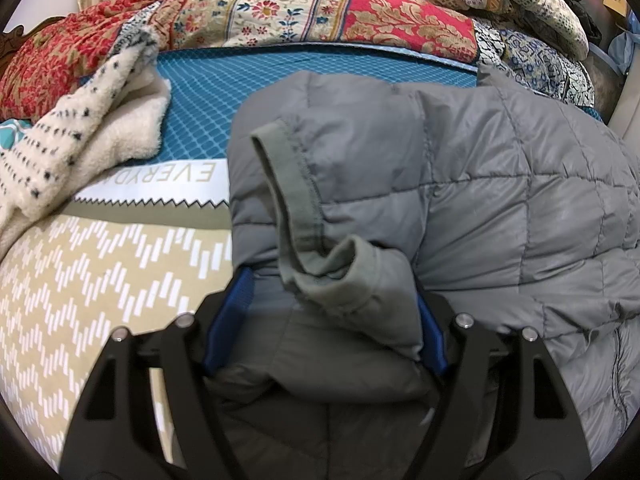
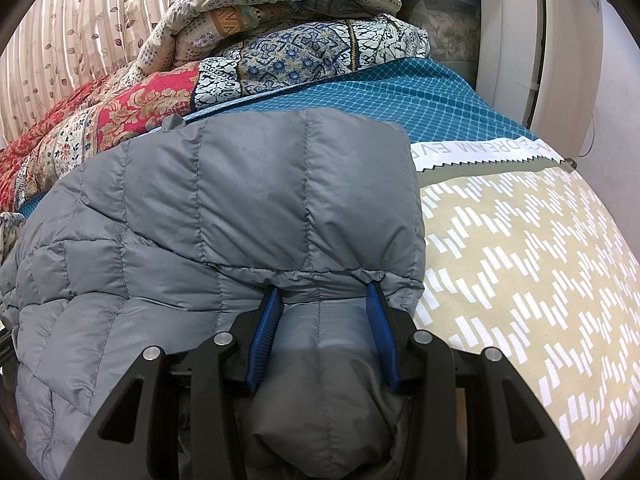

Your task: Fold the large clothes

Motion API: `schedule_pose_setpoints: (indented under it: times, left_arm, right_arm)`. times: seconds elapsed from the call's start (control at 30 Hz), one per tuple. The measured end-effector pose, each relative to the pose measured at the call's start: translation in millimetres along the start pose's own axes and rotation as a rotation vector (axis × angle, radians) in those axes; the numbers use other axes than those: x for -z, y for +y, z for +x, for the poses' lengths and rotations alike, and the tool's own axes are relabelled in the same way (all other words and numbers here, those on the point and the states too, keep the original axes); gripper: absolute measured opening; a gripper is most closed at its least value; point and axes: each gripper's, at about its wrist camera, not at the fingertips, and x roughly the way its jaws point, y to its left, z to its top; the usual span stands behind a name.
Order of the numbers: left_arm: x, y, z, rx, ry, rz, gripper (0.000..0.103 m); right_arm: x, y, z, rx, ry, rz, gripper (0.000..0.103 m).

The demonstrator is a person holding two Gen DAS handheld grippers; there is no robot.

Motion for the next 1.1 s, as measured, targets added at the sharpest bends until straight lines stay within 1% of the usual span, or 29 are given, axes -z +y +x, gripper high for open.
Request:
schedule_pose_setpoints:
  times: [1.1]
  left_arm:
    - [-0.1, 0.0, 0.0, 0.002, 0.000, -0.005, 0.072]
  right_arm:
    - [-0.2, 0.0, 1.1, -0.011, 0.000, 0.007, 0.018]
